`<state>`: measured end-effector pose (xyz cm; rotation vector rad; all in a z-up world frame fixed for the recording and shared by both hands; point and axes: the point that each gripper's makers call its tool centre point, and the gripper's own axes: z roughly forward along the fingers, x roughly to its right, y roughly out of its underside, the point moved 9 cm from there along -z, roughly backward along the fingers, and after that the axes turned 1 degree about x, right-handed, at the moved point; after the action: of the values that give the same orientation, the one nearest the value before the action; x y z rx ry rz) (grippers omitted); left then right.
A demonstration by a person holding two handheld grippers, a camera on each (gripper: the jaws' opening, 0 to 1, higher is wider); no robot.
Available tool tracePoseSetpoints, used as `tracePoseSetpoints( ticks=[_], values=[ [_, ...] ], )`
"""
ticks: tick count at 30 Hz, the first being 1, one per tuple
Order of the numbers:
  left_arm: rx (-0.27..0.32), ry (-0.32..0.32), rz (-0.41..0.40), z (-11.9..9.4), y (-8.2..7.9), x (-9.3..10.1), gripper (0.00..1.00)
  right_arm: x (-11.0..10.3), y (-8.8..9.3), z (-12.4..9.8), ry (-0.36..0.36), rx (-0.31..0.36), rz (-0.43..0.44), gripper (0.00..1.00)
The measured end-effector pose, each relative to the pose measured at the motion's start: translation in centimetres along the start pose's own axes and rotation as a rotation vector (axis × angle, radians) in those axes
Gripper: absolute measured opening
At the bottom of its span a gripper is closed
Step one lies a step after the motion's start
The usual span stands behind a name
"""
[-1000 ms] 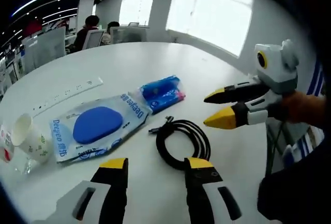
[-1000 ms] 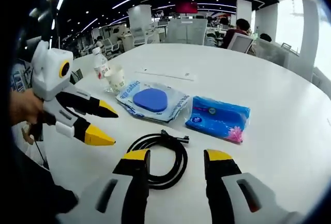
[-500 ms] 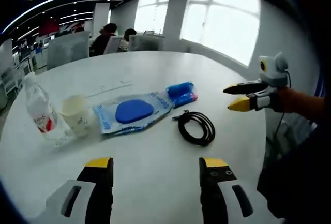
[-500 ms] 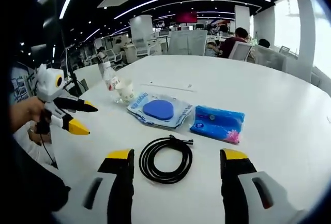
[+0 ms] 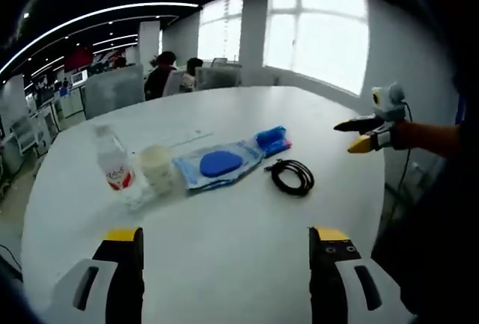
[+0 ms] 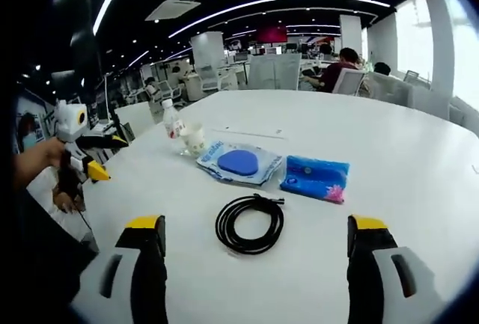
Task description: Arrange the tabletop items into an orderly group along one side of the table until the central work area is clear of visible clutter.
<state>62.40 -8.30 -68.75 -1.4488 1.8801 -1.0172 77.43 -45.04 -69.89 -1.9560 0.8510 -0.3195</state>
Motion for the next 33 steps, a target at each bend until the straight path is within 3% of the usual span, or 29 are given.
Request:
tracePoseSetpoints(
  ticks=[6,14,33],
  values=[
    [0.01,-0.003,-0.057,-1.6,0.3,0.2,1.0,-0.3,0.2,-1.1,0.014,-0.005,0.005,1.0],
    [-0.008,-0.009,-0.087,-3.0,0.9,0.4,1.0,-0.5,0.5,-1.7,0.025,-0.015,-0.017,1.0],
    [-0.024,0.009,-0.083,-2.1,0.8,1.5,1.0,-0.2,0.3,-2.3,0.021,-0.028,-0.021,1.0]
  ],
)
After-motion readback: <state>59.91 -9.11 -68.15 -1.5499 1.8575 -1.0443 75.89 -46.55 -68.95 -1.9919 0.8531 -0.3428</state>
